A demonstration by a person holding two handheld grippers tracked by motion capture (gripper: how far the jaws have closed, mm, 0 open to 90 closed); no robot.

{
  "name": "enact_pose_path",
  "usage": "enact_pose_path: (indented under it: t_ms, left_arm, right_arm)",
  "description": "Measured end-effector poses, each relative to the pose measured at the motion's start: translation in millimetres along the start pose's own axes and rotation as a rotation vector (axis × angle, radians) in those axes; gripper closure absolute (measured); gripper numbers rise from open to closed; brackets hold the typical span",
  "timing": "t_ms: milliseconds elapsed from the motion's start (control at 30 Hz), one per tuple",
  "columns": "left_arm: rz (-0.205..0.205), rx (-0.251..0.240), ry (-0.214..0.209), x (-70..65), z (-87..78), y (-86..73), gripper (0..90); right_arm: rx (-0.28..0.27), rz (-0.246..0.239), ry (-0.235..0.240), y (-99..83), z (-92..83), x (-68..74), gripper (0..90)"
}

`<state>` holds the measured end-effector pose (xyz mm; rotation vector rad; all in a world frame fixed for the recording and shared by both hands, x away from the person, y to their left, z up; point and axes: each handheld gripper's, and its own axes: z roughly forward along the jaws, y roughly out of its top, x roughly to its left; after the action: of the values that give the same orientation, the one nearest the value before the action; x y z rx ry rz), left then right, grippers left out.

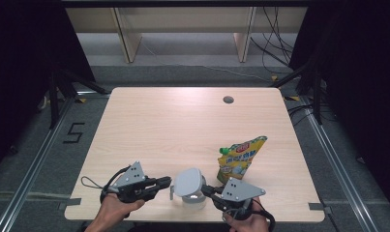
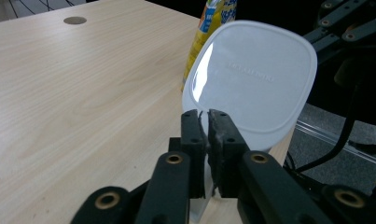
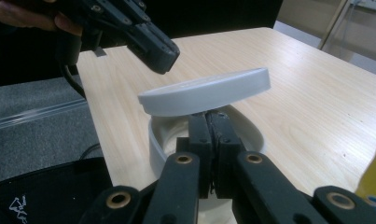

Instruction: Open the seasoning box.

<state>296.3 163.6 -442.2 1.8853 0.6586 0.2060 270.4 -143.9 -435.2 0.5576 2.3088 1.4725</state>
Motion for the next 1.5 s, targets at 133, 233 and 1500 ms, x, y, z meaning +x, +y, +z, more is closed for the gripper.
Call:
enact_pose_path:
  t_ms: [133, 233, 1500]
  left_arm:
    - [0.017, 0.034, 0.021, -3.3, -6.5, -18.7, 70.9]
    - [0.061, 0.064, 0.042, -10.2, -13.8, -30.9, 61.3]
    - [0.067, 0.099, 0.132, 0.6, -32.7, -60.3, 31.6]
  right_arm:
    - [-0.005, -0.016, 0.008, 6.1, 4.9, 3.0, 89.2]
    - [-0.006, -0.036, 0.006, 11.3, 5.7, 5.4, 88.8]
    - [-0.01, -0.087, 0.01, 22.1, 11.4, 8.4, 85.4]
